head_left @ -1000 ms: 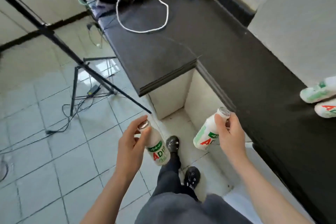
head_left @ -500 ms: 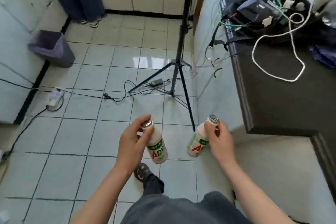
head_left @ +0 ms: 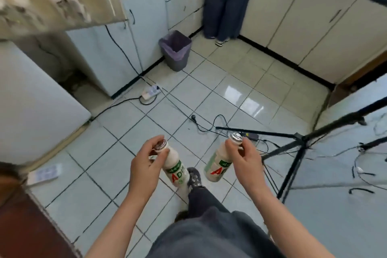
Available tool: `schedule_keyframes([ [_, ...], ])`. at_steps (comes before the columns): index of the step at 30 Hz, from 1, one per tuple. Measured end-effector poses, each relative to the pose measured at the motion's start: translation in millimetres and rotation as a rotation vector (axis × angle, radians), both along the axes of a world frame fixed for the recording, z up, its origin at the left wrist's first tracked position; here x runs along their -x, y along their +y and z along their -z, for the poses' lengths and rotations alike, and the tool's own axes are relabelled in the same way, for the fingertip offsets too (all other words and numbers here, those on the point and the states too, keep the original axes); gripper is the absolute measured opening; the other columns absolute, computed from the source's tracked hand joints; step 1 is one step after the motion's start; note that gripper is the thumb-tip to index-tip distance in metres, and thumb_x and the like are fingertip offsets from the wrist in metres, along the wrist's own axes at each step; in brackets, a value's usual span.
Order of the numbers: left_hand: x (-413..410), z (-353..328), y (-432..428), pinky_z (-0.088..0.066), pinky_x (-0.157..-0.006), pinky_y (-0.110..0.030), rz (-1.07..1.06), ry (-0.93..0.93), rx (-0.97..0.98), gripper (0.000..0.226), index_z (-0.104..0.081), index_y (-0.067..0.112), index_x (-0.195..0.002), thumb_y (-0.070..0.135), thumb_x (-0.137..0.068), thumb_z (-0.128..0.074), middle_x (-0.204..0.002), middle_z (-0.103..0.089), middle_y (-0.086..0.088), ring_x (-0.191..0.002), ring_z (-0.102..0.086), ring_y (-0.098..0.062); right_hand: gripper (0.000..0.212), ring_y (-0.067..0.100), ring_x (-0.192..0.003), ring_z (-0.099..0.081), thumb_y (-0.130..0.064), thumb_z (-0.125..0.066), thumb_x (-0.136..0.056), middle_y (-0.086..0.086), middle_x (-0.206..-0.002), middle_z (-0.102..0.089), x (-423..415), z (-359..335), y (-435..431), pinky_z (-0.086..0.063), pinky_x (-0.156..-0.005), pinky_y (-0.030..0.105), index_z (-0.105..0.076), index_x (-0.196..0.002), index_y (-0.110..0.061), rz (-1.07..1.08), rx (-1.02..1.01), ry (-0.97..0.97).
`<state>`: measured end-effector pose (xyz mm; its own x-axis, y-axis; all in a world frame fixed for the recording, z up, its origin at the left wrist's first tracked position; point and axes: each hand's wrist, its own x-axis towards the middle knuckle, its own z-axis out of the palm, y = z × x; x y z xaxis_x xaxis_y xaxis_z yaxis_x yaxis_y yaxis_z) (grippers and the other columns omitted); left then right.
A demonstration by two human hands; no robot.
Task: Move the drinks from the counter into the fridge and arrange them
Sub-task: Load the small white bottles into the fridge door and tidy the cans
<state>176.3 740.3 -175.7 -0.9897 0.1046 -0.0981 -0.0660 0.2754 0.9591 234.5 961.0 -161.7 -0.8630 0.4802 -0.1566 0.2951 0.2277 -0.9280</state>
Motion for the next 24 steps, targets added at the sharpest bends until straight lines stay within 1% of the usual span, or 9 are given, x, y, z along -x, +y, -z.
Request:
schedule_keyframes([
  [2, 18.6, 5.4, -13.7, -0.044, -0.069, -0.002, -0.091, -0.026, -0.013, 0.036, -0.059, 0.043, -0.105, 0.010, -0.090, -0.062, -0.106, -0.061, 0.023, -0.094, -0.057, 0.013, 0.013, 0.005, -0.073, -0.060, -0.029, -0.058, -0.091, 0.000, -0.082, -0.064, 36.3, 5.4, -8.5, -0.046, -0.059, 0.013, -0.061, -0.088, -0.017, -0.081, 0.024, -0.015],
  [5, 56.9, 10.2, -32.5, -0.043, -0.069, -0.002, -0.189, -0.058, -0.021, 0.039, -0.059, 0.046, -0.102, 0.010, -0.088, -0.064, -0.105, -0.062, 0.022, -0.093, -0.057, 0.013, 0.015, 0.009, -0.075, -0.062, -0.033, -0.059, -0.090, 0.002, -0.083, -0.065, 100.1, 12.7, -21.9, -0.047, -0.059, 0.017, -0.061, -0.087, -0.018, -0.188, 0.027, -0.026],
  [7, 88.6, 10.0, -45.1, -0.044, -0.068, -0.002, -0.243, -0.055, -0.011, 0.038, -0.060, 0.046, -0.102, 0.010, -0.088, -0.064, -0.106, -0.062, 0.020, -0.093, -0.057, 0.011, 0.014, 0.006, -0.074, -0.063, -0.033, -0.061, -0.089, -0.003, -0.080, -0.067, 147.2, 14.3, -30.5, -0.048, -0.056, 0.015, -0.061, -0.086, -0.019, -0.261, 0.030, -0.016],
  [10, 140.6, 0.2, -62.5, -0.044, -0.067, -0.002, -0.331, -0.033, 0.045, 0.037, -0.059, 0.046, -0.101, 0.012, -0.088, -0.064, -0.106, -0.061, 0.020, -0.094, -0.056, 0.012, 0.005, -0.004, -0.078, -0.063, -0.032, -0.062, -0.088, -0.015, -0.081, -0.069, 220.8, 5.6, -44.2, -0.047, -0.058, 0.009, -0.061, -0.083, -0.032, -0.360, 0.068, 0.001],
  [12, 179.6, -11.0, -74.4, -0.046, -0.067, -0.006, -0.363, -0.015, 0.083, 0.038, -0.057, 0.049, -0.099, 0.013, -0.088, -0.064, -0.103, -0.062, 0.022, -0.095, -0.057, 0.010, 0.006, -0.006, -0.080, -0.063, -0.035, -0.062, -0.087, -0.021, -0.083, -0.068, 267.8, -3.7, -54.0, -0.046, -0.058, 0.008, -0.061, -0.082, -0.036, -0.403, 0.082, 0.031],
  [14, 216.5, -23.0, -85.0, -0.047, -0.068, -0.007, -0.379, 0.034, 0.130, 0.039, -0.057, 0.049, -0.099, 0.013, -0.087, -0.065, -0.102, -0.063, 0.021, -0.095, -0.058, 0.008, 0.004, -0.004, -0.082, -0.063, -0.039, -0.061, -0.086, -0.021, -0.087, -0.068, 311.0, -13.9, -63.9, -0.048, -0.059, 0.010, -0.061, -0.082, -0.039, -0.451, 0.082, 0.052],
  [19, 290.2, -48.2, -114.2, -0.044, -0.070, -0.005, -0.460, 0.144, 0.157, 0.039, -0.056, 0.048, -0.102, 0.012, -0.087, -0.065, -0.105, -0.062, 0.017, -0.094, -0.058, 0.006, 0.005, 0.002, -0.091, -0.063, -0.034, -0.062, -0.088, -0.012, -0.094, -0.068, 408.2, -34.8, -101.3, -0.051, -0.066, 0.018, -0.061, -0.091, -0.030, -0.578, 0.054, 0.107],
  [22, 314.6, -61.0, -137.0, -0.044, -0.069, -0.005, -0.508, 0.183, 0.137, 0.042, -0.056, 0.048, -0.103, 0.010, -0.087, -0.064, -0.102, -0.062, 0.021, -0.093, -0.058, 0.007, 0.011, 0.004, -0.083, -0.063, -0.033, -0.060, -0.088, -0.014, -0.085, -0.067, 442.4, -41.1, -131.8, -0.050, -0.063, 0.016, -0.061, -0.087, -0.022, -0.593, 0.041, 0.157],
  [24, 333.5, -66.9, -158.4, -0.045, -0.068, -0.005, -0.520, 0.202, 0.125, 0.043, -0.056, 0.049, -0.104, 0.010, -0.087, -0.064, -0.101, -0.062, 0.024, -0.091, -0.059, 0.005, 0.010, 0.008, -0.079, -0.062, -0.032, -0.060, -0.088, -0.013, -0.082, -0.066, 465.2, -46.0, -153.8, -0.049, -0.060, 0.018, -0.060, -0.084, -0.022, -0.588, 0.040, 0.182],
])
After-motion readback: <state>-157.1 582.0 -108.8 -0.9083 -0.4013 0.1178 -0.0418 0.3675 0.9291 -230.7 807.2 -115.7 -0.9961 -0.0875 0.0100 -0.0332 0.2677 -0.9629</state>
